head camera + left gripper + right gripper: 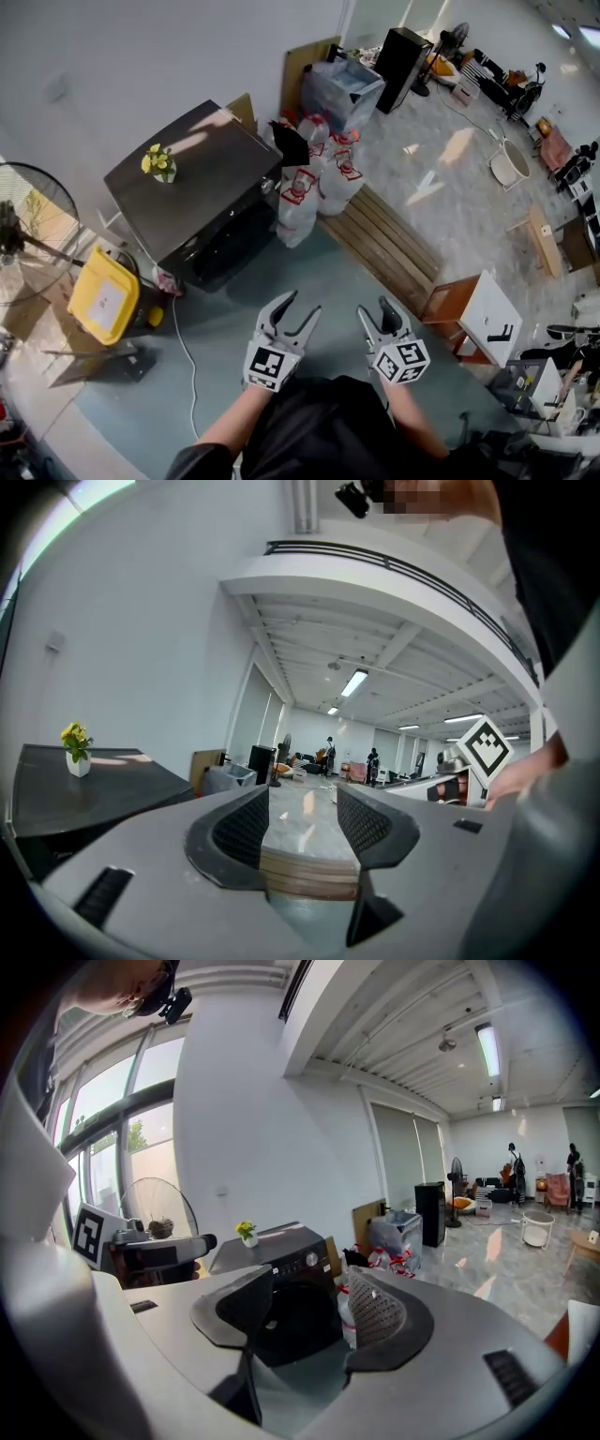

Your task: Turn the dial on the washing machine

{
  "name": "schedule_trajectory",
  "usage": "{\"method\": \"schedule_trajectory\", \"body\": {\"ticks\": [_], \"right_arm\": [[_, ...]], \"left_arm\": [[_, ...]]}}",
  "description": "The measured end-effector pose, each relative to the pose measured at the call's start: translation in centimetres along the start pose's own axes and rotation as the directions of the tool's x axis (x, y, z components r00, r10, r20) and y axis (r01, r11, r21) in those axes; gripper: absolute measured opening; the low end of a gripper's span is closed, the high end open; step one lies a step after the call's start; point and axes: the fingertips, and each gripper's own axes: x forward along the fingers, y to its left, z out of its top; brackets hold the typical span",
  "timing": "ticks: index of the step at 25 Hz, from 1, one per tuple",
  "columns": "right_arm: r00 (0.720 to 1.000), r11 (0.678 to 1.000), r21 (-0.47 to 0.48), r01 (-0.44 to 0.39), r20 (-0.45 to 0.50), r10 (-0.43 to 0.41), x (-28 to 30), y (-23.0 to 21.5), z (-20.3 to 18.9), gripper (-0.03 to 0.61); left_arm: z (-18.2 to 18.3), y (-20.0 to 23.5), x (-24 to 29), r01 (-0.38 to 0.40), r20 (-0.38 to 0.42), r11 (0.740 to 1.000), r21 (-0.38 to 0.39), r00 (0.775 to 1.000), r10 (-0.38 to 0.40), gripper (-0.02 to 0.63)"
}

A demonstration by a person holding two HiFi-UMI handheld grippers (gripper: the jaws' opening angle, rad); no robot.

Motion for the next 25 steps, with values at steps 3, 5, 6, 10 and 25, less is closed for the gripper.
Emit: {"method": "schedule_trajectory", "body": {"ticks": [3, 5, 6, 10, 25], "right_arm": [[0.999, 0.999, -0.003, -0.033, -0.04, 0.033, 1.9, 0.8, -0.7, 0.222], [0.997, 0.999, -0.007, -0.051, -0.056, 0.05, 3.4, 1.0, -0.7, 0.222], [0.997, 0.998, -0.009, -0.058, -0.06, 0.058, 4.2, 1.1, -0.6, 0.222], [0.99, 0.992, -0.027, -0.124, -0.074, 0.121, 8.1, 1.6, 0.7, 0.222], [0.871, 0.87, -0.121, -0.478, -0.193, 0.451, 29.2, 1.4, 6.6, 0.222]], "left_arm": [[0.3, 2.1, 0.2, -0.031, 0.0, 1.0, -0.002, 1.0, 0.031, 0.206], [0.5, 3.1, 0.1, -0.055, 0.004, 0.998, -0.018, 0.998, 0.055, 0.206], [0.6, 3.7, 0.1, -0.066, 0.009, 0.997, -0.028, 0.998, 0.066, 0.206], [0.6, 6.5, -0.4, -0.137, 0.013, 0.99, -0.044, 0.99, 0.137, 0.206], [4.3, 19.9, 4.6, -0.519, 0.054, 0.841, -0.151, 0.846, 0.531, 0.206]]}}
